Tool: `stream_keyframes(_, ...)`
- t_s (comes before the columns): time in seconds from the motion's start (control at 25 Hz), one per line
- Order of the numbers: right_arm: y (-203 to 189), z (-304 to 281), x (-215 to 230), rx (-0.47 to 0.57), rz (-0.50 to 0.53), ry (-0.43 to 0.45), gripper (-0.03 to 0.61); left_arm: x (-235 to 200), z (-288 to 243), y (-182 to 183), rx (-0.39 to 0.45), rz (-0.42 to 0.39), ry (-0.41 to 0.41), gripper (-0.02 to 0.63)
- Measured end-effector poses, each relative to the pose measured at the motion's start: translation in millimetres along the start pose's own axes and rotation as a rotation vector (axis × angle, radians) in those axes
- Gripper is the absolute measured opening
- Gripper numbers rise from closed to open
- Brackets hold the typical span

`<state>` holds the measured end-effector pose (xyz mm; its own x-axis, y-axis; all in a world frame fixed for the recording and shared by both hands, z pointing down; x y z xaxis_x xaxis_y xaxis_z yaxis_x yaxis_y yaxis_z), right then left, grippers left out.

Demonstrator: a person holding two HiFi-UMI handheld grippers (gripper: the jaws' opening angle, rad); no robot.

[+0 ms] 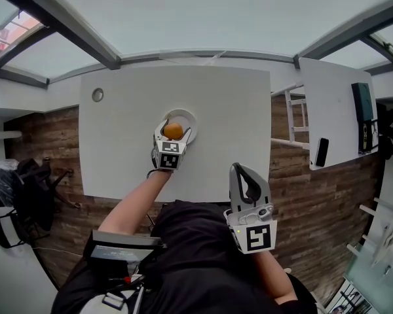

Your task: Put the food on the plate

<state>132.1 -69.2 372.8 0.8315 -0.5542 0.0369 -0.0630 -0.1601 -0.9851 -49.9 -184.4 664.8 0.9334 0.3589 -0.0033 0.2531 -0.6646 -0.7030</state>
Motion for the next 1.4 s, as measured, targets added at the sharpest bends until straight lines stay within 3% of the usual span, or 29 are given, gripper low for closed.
stream_keyframes(0.28,-4.3,14.1,9.1,-0.015,-0.023,-0.054,0.006,1.4,-15.0,-8.8,-0.002,-0.031,0.007,0.367)
stream_keyframes(0.88,-5.7,22.7,9.0,-0.028,0.000,-0.066,0.006,1.7,-23.2,-9.7,-0.074,-0.045,-0.028,0.368)
stream_keyframes(1.4,-4.3,24.2,1.3,-0.022,-0.005,-0.068,0.006,-1.6,-10.1,2.7,-0.029,-0.067,-0.016,0.368)
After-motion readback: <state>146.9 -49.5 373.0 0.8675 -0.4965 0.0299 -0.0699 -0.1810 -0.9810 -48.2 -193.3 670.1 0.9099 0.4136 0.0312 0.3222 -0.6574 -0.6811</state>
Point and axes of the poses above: the fingertips, and each gripper's own axes: z backward along the fingers, x to its right, y out of its top, the point moved 6 cm from there along z, backward along the fingers, and after that the axes turned 8 degrees about y, right-handed, at the moved point
